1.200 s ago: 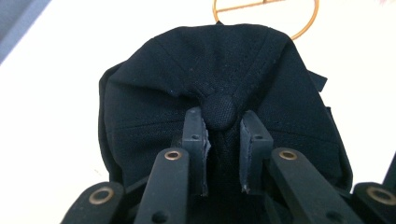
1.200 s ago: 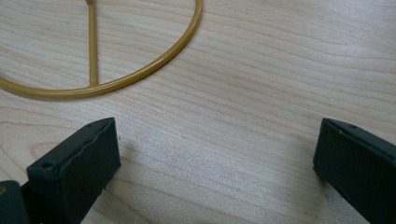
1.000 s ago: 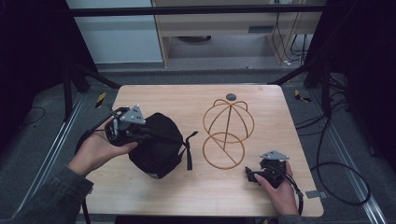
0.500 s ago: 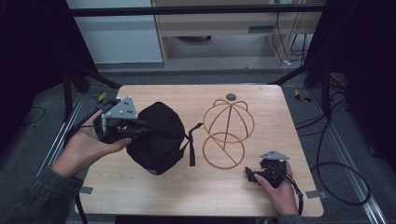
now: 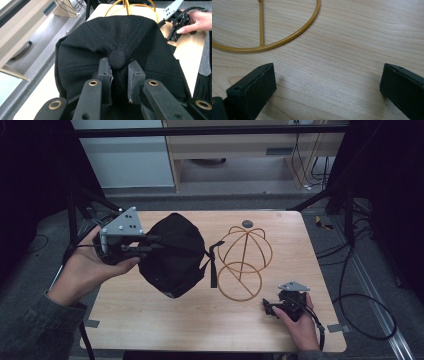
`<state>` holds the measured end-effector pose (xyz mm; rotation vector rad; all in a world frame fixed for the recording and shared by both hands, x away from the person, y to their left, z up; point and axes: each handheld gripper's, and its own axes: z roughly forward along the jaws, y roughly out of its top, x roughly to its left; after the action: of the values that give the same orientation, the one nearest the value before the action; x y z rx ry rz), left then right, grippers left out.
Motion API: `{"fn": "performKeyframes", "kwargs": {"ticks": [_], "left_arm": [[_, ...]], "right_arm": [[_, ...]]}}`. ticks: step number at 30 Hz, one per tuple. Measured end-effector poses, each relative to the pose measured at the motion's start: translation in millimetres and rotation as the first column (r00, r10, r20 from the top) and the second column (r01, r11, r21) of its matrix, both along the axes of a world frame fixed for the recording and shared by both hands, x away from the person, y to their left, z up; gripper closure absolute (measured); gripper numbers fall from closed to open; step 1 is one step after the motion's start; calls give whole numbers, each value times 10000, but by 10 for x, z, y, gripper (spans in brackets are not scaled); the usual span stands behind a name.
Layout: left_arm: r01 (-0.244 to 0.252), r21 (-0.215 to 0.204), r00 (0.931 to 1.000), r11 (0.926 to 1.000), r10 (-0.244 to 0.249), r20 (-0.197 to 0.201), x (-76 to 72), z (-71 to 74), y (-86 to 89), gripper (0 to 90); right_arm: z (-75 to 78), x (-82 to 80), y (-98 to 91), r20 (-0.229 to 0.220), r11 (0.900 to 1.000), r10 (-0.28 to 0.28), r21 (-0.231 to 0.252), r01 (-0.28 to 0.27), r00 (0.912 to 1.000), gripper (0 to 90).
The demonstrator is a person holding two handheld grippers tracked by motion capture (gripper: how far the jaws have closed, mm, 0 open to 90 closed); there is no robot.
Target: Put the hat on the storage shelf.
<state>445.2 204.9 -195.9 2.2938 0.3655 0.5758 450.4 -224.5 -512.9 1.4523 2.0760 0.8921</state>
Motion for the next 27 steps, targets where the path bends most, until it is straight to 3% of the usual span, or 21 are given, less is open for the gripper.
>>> {"fn": "performKeyframes", "kwargs": {"ticks": [13,27], "left_arm": [[195,-225,9993,9996,-187,336,36,202,-172,764],[359,-197,9985,9992,-350,427,85,267,-320,765]], "right_arm": [[-3,2,-2,30,10000,20,-49,-20,10000,7],[-2,1,-2,17,10000,9,-50,-9,10000,7]]}}
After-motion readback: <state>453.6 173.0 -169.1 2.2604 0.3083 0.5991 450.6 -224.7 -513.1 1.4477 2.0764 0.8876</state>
